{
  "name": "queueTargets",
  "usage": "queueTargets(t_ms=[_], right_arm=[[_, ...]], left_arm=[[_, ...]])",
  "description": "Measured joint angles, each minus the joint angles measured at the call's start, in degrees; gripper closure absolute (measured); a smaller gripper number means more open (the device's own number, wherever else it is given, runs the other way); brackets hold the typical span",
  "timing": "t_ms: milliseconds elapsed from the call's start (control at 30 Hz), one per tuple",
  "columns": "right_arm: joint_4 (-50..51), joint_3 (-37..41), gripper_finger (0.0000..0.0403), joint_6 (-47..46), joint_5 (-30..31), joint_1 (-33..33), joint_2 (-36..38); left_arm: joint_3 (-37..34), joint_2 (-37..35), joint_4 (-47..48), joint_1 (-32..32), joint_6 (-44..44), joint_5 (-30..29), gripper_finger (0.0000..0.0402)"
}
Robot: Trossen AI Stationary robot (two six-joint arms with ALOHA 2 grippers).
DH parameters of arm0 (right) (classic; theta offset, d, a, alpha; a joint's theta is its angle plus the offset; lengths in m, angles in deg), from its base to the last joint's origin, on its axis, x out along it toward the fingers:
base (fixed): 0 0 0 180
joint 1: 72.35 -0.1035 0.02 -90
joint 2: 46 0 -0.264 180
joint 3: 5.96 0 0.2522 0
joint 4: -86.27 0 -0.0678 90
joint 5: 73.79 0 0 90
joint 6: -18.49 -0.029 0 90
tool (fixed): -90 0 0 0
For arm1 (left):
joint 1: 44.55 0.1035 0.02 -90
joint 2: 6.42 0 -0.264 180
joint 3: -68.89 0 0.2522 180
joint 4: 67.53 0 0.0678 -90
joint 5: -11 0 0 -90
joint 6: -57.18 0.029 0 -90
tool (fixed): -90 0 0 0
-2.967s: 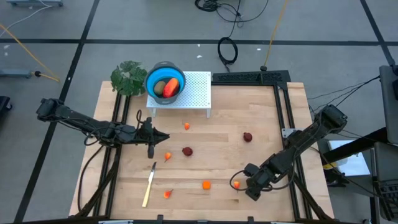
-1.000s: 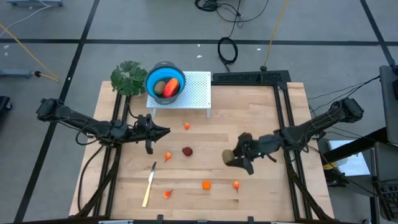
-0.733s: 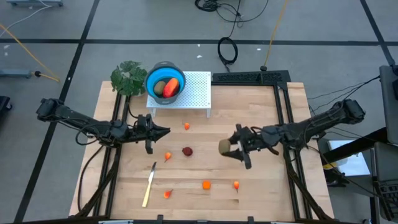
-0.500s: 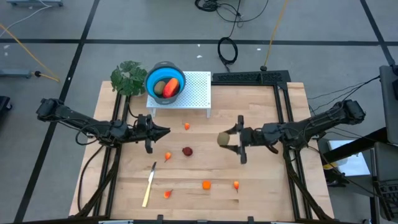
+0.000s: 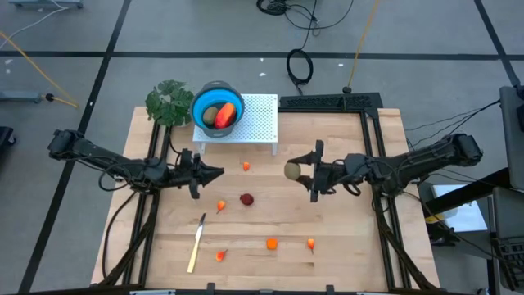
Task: Pick & Place Fruit
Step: Put the kiwi into the blue strainer bowl on the shelf
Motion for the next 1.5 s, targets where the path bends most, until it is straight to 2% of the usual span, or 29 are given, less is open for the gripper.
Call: queueTargets(t_ms=[233,500,733,933,1033,1233,1500], right_arm=[[-3.18,0.0,0.0197,9.41,-0.15,2.47,0.0],[-5.06,0.0,0.0197,8.75,-0.43,3.08,0.0],[-5.08,0.0,0.0197,-4.13,-0.95,3.08,0.0],[-4.99,0.0,0.0197,-18.19,-8.13,3.19,-0.24],[-4.96,-0.04,0.0197,-24.61,-9.82,3.22,-0.96],[-5.76,-0.07,0.0197,-37.58,-11.65,3.41,-4.28],[-14.33,-0.07,0.0197,-50.04,-19.78,4.42,-10.99]], left_arm=[[0.0,0.0,-0.75,0.01,-1.0,0.0,0.038],[0.0,0.04,-0.79,-0.01,-1.2,-0.01,0.038],[0.0,0.17,-3.1,0.01,2.08,-0.48,0.038],[0.0,0.15,-9.39,0.0,8.06,-0.63,0.038],[0.21,0.16,-11.37,0.0,10.8,-0.65,0.0373],[4.19,1.66,-11.15,-0.01,15.72,-1.14,0.0323],[12.13,9.49,-9.17,0.01,21.07,0.28,0.0247]])
